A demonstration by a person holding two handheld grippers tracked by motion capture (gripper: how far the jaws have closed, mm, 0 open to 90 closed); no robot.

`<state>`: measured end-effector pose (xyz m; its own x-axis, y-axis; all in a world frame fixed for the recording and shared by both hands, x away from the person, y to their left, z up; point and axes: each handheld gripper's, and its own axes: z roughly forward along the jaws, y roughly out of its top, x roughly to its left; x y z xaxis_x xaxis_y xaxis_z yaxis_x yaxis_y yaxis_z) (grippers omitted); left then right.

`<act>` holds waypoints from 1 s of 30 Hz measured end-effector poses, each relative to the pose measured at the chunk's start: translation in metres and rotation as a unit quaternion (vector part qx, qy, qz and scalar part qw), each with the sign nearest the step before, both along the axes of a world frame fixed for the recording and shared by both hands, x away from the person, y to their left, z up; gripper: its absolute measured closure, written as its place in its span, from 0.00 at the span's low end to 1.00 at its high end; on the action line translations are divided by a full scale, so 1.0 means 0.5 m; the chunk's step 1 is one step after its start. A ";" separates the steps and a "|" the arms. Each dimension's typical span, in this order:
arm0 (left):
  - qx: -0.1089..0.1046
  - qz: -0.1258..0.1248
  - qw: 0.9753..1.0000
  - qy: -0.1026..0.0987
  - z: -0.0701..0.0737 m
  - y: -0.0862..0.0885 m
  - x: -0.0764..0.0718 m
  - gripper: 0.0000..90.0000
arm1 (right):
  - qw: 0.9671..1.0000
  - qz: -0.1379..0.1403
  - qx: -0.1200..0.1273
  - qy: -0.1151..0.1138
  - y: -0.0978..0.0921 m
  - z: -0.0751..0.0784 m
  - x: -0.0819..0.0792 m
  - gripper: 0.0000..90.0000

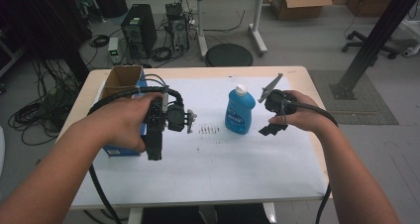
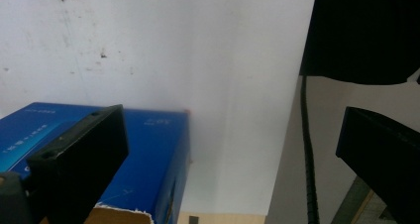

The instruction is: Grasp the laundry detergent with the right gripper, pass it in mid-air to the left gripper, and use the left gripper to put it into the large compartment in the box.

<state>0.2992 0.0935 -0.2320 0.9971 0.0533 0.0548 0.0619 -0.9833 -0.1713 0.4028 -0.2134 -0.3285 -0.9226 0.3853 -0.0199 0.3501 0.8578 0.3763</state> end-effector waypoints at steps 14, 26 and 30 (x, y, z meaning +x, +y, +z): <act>-0.004 0.002 1.000 0.011 -0.006 0.002 -0.009 0.00 | 0.998 -0.025 0.053 -0.005 -0.013 -0.029 0.017 0.04; -0.003 0.003 1.000 0.011 -0.009 0.008 -0.005 0.00 | 0.994 -0.044 0.103 -0.013 -0.005 -0.063 0.028 0.04; -0.003 0.001 1.000 0.011 -0.011 0.011 -0.004 0.00 | 0.990 -0.042 0.130 -0.021 -0.004 -0.070 0.030 0.03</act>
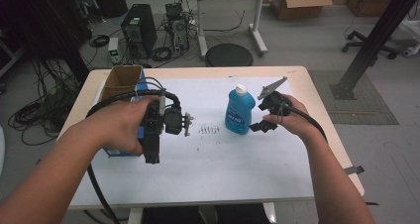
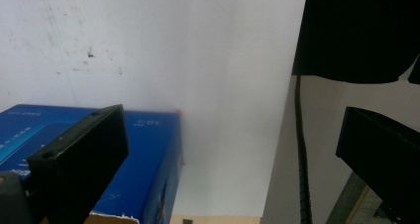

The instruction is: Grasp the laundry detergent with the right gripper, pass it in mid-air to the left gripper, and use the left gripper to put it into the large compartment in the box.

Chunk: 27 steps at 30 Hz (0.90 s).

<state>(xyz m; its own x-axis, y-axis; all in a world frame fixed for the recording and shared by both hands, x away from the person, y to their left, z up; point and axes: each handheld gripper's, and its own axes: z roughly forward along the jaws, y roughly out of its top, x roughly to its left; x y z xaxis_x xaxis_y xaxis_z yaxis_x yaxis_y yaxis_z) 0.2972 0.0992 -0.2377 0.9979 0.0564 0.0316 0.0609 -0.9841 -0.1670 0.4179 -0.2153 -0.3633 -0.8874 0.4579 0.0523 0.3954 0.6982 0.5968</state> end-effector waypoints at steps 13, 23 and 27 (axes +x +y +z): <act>0.000 0.000 1.000 0.004 -0.008 0.001 0.004 0.00 | 0.998 -0.010 0.060 -0.029 0.007 -0.034 -0.003 0.02; 0.000 -0.003 1.000 0.008 -0.017 -0.004 0.008 0.00 | 0.993 -0.027 0.106 -0.048 0.009 -0.060 0.001 0.02; -0.001 -0.005 1.000 0.008 -0.019 -0.006 0.008 0.00 | 0.991 -0.029 0.121 -0.055 0.012 -0.073 0.002 0.02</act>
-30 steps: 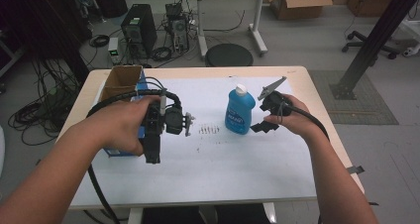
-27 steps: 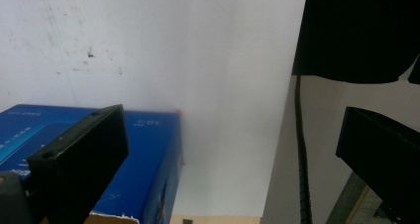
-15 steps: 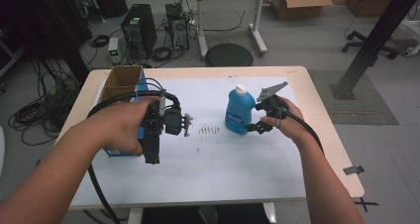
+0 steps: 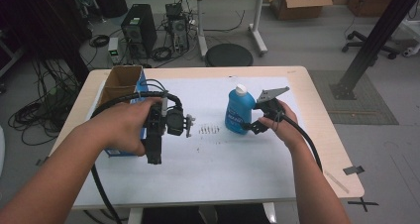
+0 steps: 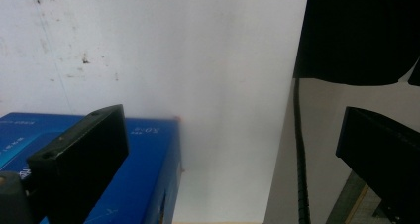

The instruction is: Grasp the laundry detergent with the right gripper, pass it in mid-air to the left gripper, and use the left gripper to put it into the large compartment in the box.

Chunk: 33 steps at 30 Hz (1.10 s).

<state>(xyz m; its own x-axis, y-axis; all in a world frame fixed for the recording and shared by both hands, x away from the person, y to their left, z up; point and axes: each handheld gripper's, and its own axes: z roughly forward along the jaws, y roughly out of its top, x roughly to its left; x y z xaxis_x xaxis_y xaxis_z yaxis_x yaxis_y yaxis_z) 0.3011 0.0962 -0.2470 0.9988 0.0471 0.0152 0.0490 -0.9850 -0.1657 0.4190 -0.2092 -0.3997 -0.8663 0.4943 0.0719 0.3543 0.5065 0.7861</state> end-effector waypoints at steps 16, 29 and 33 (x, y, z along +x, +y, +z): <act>-0.001 0.006 1.000 -0.001 -0.003 0.006 0.002 0.00 | 0.999 -0.014 0.049 -0.013 0.012 -0.027 0.009 0.02; -0.001 0.009 1.000 0.002 -0.005 0.011 0.005 0.00 | 0.996 -0.016 0.080 -0.025 0.019 -0.046 0.011 0.01; -0.002 0.008 1.000 0.002 -0.008 0.010 0.005 0.00 | 0.996 -0.020 0.085 -0.030 0.018 -0.050 0.010 0.01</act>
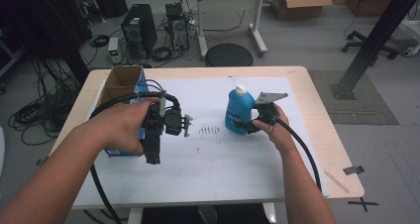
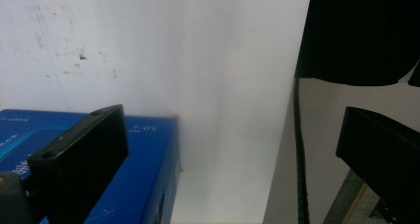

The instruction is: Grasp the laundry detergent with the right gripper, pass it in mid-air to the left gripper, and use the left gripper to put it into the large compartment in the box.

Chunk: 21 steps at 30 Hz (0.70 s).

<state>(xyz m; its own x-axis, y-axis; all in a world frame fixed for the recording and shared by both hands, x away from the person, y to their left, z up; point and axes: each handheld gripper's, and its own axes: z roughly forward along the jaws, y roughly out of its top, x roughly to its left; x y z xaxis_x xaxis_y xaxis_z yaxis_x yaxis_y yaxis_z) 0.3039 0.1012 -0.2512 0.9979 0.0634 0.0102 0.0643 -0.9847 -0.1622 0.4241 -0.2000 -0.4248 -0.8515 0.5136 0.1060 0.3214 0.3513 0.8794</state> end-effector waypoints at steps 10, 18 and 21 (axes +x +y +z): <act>0.003 0.002 1.000 0.002 -0.004 -0.001 0.001 0.00 | 1.000 -0.005 0.020 -0.006 0.004 0.000 0.000 0.01; 0.005 0.003 1.000 0.002 -0.004 -0.001 0.002 0.00 | 0.999 -0.016 0.031 -0.007 0.009 -0.004 0.000 0.02; 0.005 0.001 1.000 0.002 -0.004 -0.003 0.002 0.00 | 0.999 -0.017 0.036 -0.009 0.011 -0.003 -0.001 0.04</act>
